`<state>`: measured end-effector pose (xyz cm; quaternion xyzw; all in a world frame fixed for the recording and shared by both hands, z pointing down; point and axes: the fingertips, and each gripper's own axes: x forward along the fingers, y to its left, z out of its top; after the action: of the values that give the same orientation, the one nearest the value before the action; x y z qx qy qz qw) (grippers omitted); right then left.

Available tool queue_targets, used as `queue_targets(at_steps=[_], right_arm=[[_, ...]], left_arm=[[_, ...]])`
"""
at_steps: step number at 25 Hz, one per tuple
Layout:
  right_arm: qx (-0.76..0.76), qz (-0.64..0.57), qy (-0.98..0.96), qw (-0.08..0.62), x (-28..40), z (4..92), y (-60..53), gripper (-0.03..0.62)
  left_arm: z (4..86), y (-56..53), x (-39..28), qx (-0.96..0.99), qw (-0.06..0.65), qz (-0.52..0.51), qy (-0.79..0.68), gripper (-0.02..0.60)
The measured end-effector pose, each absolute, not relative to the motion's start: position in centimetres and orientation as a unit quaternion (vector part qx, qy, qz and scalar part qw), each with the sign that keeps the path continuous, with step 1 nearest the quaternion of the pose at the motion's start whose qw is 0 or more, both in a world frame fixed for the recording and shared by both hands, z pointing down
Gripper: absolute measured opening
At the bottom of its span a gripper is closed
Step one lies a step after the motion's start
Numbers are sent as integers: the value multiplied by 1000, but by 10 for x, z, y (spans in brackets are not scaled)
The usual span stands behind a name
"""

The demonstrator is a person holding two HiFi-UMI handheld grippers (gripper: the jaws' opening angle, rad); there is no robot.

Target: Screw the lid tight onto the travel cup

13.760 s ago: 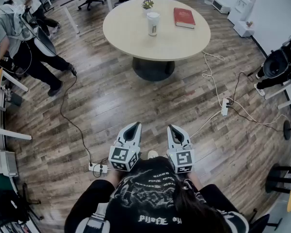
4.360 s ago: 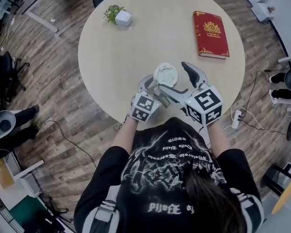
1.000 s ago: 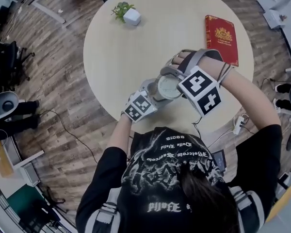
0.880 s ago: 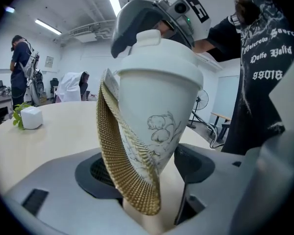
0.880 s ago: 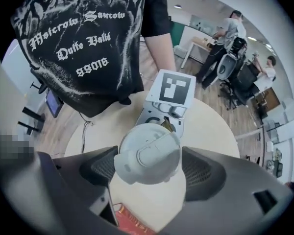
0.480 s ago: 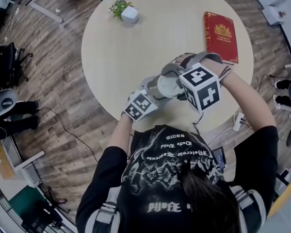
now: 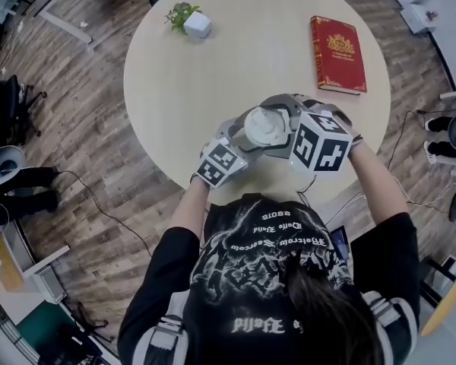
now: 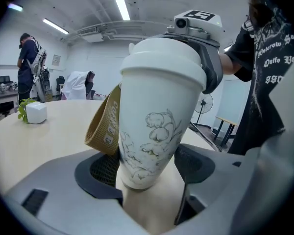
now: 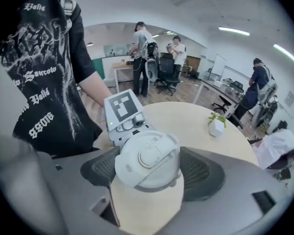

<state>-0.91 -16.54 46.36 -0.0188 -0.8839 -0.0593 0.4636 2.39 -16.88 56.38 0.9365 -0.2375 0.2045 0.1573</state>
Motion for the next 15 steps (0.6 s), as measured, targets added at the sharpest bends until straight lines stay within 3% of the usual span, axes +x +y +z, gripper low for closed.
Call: queue_targets(at_steps=[15], right_arm=[[308, 63, -900, 302, -5, 455, -178, 390]], left_arm=[[564, -172, 23, 913, 161, 183, -328, 370]])
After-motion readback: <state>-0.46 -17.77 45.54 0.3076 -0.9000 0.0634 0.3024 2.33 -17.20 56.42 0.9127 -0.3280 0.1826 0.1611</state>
